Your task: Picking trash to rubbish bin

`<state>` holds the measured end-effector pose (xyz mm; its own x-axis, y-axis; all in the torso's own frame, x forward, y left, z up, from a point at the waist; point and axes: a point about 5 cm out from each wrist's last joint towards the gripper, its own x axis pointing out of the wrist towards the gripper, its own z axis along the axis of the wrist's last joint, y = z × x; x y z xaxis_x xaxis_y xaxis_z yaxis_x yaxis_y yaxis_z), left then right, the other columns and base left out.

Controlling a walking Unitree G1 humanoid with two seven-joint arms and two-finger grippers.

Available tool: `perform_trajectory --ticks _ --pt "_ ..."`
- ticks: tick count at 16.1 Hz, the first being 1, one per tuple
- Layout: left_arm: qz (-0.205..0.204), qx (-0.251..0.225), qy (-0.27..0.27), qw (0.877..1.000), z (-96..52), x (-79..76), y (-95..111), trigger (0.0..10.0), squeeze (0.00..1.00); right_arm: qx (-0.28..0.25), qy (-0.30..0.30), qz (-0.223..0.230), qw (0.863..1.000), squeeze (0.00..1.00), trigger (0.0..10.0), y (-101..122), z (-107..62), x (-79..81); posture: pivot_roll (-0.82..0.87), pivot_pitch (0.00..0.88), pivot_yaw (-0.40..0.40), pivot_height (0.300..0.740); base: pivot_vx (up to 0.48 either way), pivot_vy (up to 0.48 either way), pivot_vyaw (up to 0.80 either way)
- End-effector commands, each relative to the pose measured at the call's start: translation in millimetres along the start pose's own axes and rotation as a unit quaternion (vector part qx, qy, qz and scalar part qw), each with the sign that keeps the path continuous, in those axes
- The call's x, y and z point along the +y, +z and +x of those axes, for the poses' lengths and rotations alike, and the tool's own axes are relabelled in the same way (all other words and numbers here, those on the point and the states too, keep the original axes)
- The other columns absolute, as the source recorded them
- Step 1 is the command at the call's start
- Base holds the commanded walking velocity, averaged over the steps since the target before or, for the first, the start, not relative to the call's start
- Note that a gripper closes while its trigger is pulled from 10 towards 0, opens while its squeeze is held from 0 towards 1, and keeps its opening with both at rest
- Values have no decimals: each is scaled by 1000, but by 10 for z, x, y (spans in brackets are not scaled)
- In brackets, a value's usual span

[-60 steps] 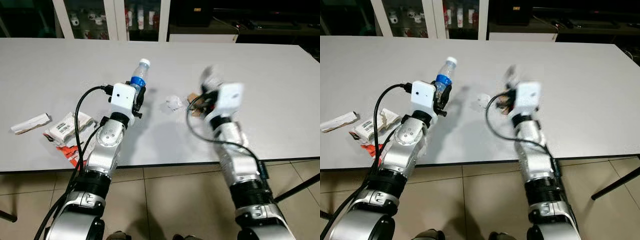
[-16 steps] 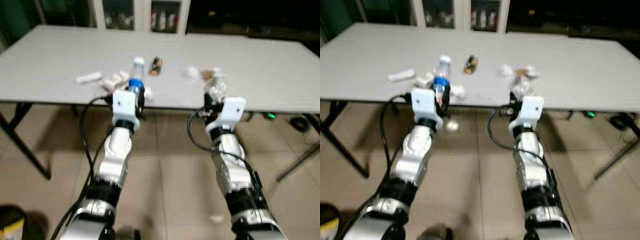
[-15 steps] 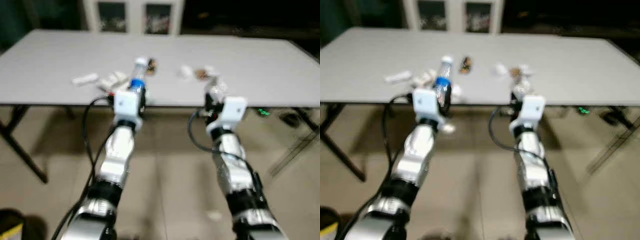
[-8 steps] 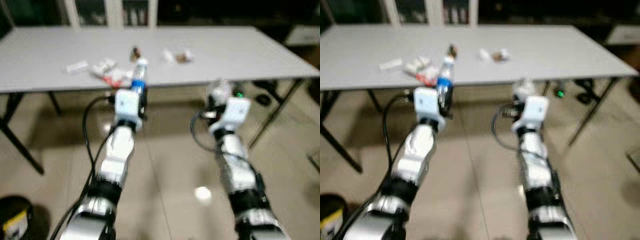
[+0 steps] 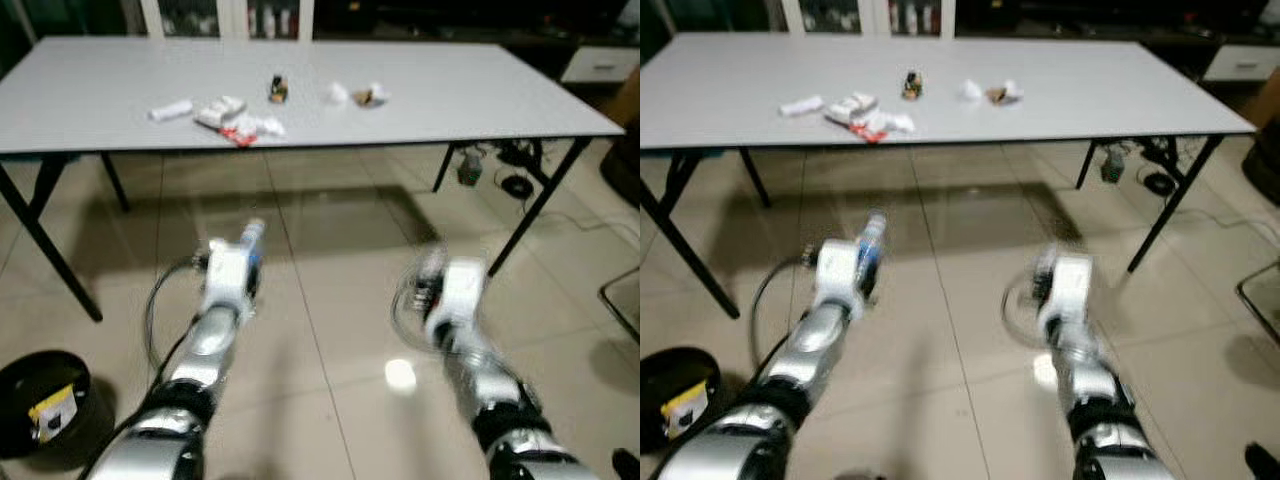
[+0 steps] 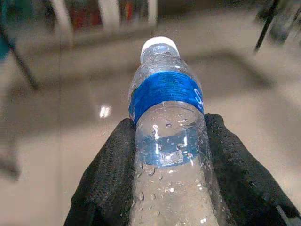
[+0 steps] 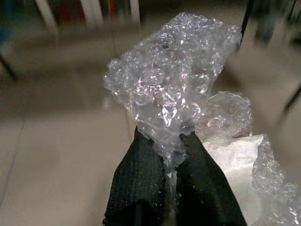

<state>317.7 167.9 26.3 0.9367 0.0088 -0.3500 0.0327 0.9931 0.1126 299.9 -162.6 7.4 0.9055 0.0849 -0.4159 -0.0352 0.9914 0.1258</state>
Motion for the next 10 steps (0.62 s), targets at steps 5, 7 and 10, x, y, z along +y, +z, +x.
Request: perform_trajectory --ticks 5,7,10 --pt "50 142 -14 989 -297 12 -733 10000 0 158 -49 -14 986 0 10000 -733 -309 -251 -10 78 -66 740 0 0 0" --pt "47 189 -3 981 -424 62 -951 10000 0 205 -60 -21 977 0 10000 -956 -444 -288 -16 63 -61 740 0 0 0" --pt "25 245 11 969 -555 81 -1155 10000 0 264 -71 -32 961 0 10000 -1249 -655 -316 -4 37 -59 740 0 0 0"
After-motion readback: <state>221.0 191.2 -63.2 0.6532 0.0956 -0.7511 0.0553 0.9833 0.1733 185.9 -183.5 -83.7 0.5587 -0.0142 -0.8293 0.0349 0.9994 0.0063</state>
